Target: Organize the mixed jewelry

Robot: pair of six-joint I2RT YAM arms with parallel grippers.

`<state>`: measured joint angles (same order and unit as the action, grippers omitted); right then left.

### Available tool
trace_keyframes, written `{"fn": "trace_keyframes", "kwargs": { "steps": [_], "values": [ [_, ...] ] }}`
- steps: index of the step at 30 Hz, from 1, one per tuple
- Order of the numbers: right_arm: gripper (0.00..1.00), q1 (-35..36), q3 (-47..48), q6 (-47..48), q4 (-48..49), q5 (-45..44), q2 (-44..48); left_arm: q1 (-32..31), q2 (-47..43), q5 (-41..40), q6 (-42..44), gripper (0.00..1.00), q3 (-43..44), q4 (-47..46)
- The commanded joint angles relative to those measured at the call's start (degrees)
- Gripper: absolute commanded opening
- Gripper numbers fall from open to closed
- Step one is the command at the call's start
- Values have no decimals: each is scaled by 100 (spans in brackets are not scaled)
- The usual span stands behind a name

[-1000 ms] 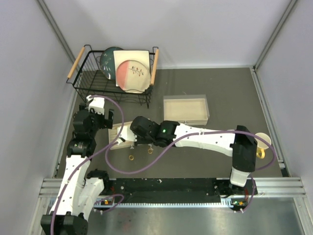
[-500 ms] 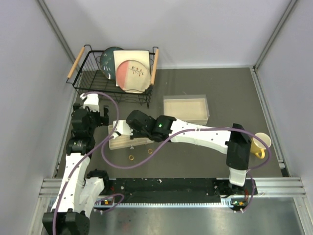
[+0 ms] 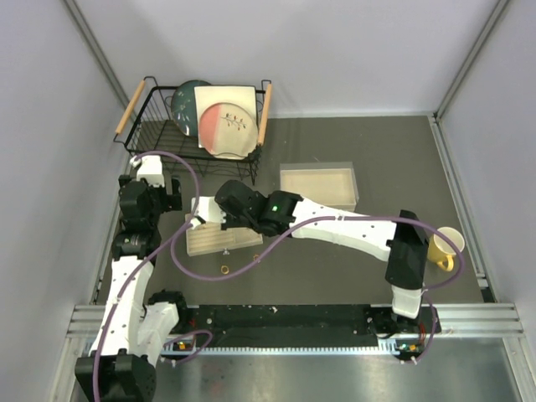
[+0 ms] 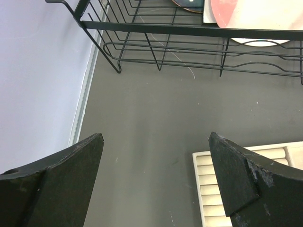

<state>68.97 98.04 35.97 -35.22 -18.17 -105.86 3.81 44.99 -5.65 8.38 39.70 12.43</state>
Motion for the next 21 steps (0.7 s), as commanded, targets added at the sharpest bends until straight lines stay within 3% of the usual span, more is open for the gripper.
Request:
{"fn": "trace_keyframes", "kwargs": {
  "steps": [1,21],
  "values": [
    [0,-85,347,42,121,-64,-162,67,36,11,-73,99,231,-329],
    [0,-305,523,16,209,174,-813,286,115,108,-73,99,81,-522]
  ]
}}
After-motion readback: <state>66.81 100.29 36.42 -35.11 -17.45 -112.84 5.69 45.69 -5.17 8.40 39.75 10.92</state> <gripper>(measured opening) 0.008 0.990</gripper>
